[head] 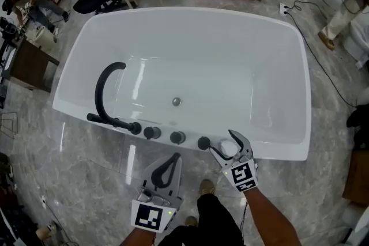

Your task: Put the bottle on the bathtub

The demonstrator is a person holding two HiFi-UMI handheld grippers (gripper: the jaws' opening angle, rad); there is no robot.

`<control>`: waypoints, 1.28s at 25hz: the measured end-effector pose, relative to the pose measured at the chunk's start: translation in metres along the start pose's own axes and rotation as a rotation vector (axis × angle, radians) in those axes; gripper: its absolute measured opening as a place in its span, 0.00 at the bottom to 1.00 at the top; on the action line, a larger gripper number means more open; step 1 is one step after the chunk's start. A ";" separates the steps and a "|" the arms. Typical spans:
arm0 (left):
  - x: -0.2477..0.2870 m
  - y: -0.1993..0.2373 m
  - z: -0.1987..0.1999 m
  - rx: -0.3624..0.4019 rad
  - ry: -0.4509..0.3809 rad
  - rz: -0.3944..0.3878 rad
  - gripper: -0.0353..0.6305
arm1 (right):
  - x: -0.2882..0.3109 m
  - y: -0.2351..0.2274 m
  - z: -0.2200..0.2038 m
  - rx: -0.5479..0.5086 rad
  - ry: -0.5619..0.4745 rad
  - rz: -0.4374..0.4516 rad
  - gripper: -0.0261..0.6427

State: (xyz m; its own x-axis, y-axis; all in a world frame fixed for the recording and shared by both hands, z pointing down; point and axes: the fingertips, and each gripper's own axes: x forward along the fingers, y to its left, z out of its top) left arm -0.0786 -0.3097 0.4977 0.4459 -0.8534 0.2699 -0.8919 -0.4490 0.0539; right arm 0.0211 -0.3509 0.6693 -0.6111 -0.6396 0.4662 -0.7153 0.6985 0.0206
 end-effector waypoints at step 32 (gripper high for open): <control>-0.335 -0.125 0.119 -0.005 -0.319 -0.159 0.07 | -0.374 0.268 0.218 0.057 -0.490 -0.067 0.17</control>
State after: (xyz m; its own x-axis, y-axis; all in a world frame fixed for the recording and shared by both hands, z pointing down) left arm -0.1072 0.0010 0.2859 0.5794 -0.8131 -0.0564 -0.8096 -0.5821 0.0757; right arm -0.0162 0.0053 0.3074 -0.6407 -0.7678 -0.0057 -0.7676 0.6406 -0.0179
